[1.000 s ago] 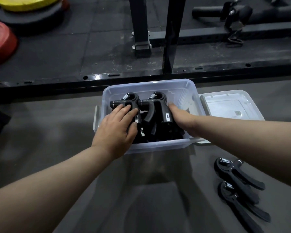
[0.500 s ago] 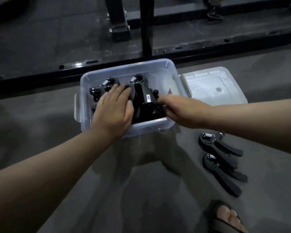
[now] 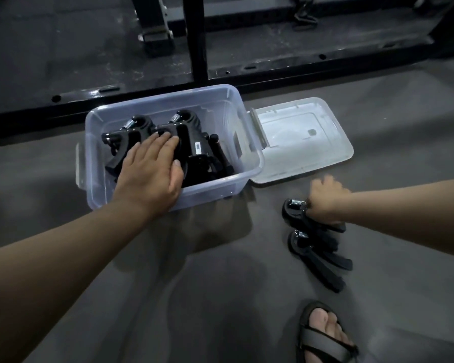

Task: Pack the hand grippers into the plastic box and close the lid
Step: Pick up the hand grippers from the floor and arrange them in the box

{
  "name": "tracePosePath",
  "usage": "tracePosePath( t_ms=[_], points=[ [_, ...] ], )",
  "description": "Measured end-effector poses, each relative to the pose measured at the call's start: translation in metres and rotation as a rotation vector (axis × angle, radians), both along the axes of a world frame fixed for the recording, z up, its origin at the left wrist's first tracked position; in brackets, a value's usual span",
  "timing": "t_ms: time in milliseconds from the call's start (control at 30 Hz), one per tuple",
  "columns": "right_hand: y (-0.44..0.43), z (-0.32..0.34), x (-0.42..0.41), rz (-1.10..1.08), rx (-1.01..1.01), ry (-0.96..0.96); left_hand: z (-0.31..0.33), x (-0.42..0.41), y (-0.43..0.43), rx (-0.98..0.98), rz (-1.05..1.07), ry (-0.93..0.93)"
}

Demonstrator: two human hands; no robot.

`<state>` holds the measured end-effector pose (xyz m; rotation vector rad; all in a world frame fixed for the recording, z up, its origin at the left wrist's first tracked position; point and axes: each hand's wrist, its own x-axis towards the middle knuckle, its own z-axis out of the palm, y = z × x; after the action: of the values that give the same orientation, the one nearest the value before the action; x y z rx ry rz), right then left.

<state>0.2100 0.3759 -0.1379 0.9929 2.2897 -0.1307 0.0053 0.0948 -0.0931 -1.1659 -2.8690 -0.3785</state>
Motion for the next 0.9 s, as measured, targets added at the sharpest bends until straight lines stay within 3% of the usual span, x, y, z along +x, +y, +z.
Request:
tracePosePath(
  t_ms=[100, 233, 333, 500, 600, 733, 900],
  points=[
    [-0.007, -0.027, 0.012, -0.103, -0.029, -0.16, 0.001, 0.001, 0.001, -0.01, 0.006, -0.004],
    [-0.005, -0.026, 0.0, -0.277, -0.181, -0.084, 0.002, 0.002, 0.0, -0.016, 0.013, -0.001],
    [-0.002, -0.01, -0.002, -0.167, -0.225, -0.178, 0.002, 0.001, 0.0, -0.023, 0.015, -0.006],
    [-0.002, -0.003, -0.001, -0.195, -0.269, -0.152, 0.002, 0.001, 0.0, -0.023, 0.015, -0.015],
    [0.015, 0.02, -0.018, -0.273, -0.534, -0.098, 0.002, 0.001, 0.0, -0.026, 0.014, -0.018],
    [0.055, 0.083, -0.048, -0.196, -0.819, -0.196, 0.002, 0.001, 0.0, -0.025, 0.018, -0.02],
    [0.077, 0.148, -0.08, -0.362, -1.175, 0.227, 0.002, 0.002, 0.001, -0.029, 0.016, -0.03]
  ],
)
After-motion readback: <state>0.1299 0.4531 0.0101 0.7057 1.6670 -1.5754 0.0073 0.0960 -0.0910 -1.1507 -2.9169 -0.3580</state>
